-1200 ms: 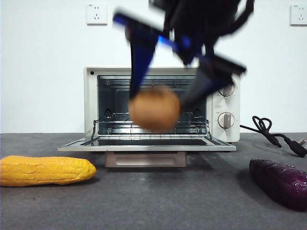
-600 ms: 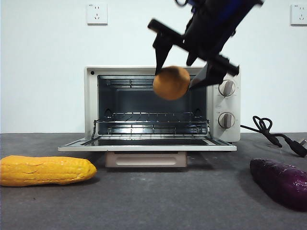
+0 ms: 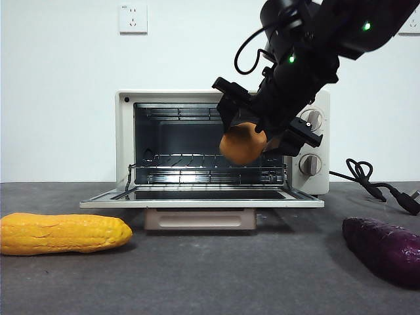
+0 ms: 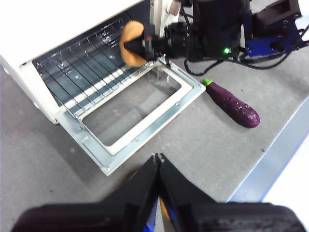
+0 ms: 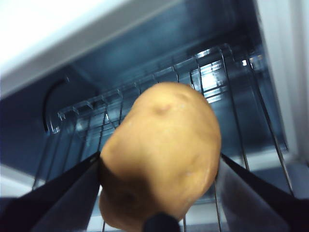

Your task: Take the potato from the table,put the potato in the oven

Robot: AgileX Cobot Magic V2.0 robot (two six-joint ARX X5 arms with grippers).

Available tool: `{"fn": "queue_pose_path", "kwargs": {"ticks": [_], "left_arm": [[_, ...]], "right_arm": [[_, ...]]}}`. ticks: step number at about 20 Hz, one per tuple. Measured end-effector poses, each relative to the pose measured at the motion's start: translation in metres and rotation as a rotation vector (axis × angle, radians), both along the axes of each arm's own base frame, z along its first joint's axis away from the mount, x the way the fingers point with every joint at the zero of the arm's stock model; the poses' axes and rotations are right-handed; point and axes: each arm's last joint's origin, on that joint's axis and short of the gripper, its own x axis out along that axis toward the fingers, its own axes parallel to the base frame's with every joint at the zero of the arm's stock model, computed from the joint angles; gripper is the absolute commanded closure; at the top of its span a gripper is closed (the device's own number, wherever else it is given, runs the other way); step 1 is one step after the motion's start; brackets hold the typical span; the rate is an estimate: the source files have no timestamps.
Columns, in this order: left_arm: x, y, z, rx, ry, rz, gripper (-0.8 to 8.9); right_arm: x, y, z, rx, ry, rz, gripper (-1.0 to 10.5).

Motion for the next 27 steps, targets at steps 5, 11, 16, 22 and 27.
{"fn": "queue_pose_path", "kwargs": {"ticks": [5,11,16,22,27], "left_arm": [[-0.001,0.0,-0.001,0.005,0.011,0.0,8.21],[-0.001,0.001,-0.002,0.009,0.02,0.0,8.21],[-0.001,0.001,-0.002,0.009,0.02,0.0,8.21],[-0.001,0.0,-0.001,0.012,0.012,-0.005,8.21],[0.01,-0.005,-0.003,0.012,0.007,-0.006,8.21]], "right_arm": [[0.001,-0.001,0.0,0.01,-0.002,-0.004,4.4],[0.001,-0.002,0.0,0.038,0.007,-0.016,4.4],[0.001,-0.001,0.0,0.052,0.017,0.008,4.4],[-0.011,-0.007,0.02,0.045,0.05,0.028,4.4],[-0.035,-0.021,0.055,0.001,0.068,0.041,4.4]]}}
